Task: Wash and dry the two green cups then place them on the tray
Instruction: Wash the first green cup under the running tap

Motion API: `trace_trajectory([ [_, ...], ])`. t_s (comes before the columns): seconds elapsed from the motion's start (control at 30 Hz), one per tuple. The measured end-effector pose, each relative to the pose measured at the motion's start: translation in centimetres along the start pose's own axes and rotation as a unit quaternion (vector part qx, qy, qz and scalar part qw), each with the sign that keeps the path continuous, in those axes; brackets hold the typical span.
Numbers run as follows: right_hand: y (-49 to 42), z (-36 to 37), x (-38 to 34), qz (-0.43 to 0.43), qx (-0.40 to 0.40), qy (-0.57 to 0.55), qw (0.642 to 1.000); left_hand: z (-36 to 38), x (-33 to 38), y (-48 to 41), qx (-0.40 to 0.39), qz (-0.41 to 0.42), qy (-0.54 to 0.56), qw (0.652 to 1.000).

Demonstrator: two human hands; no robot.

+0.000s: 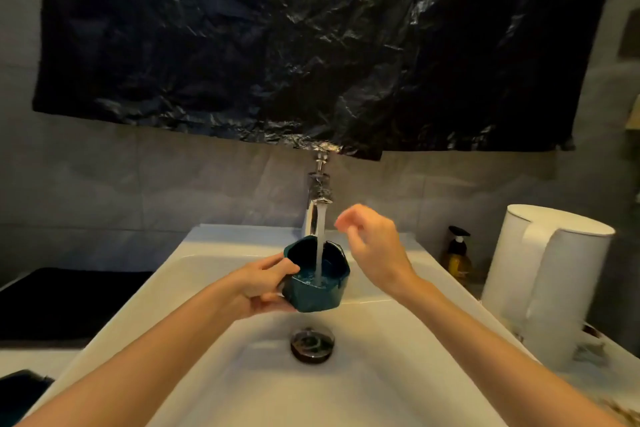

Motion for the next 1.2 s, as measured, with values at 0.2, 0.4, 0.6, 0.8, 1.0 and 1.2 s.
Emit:
trace_trajectory([
  [0.2,4.6,2.1,-0.4,-0.128,-0.298,0.199,0.925,0.1,0.1,1.4,0.033,0.021,-0.025,0.999],
  [0.4,3.1,3.9,0.3,-0.199,-0.287,0.348,0.87,0.2,0.1,1.2,0.038,0.035,-0.031,0.998],
  [0.6,3.0,3.9,0.2,-0.166,-0.297,0.292,0.894,0.3,0.8,0.1,0.033,0.033,-0.058,0.997],
  [0.8,3.5,3.8,0.6,-0.154,-0.308,0.298,0.89,0.5,0.6,-0.5,0.032,0.034,-0.091,0.995],
  [1.0,3.4,3.7,0.2,-0.162,-0.292,0.321,0.886,-0.3,0.3,-0.3,0.037,0.036,-0.109,0.993],
  [1.2,3.5,4.5,-0.2,-0.179,-0.297,0.322,0.881,-0.8,0.4,-0.1,0.026,0.047,-0.116,0.992],
])
Point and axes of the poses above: each hand's wrist, its own y-axis away from the middle knuckle, its own z-axis out of the palm, x = y × z, the point moved 1 cm from there along -y, towards the middle knuckle, and after that the axes turned 8 degrees about -y, right-handed, at the moved point
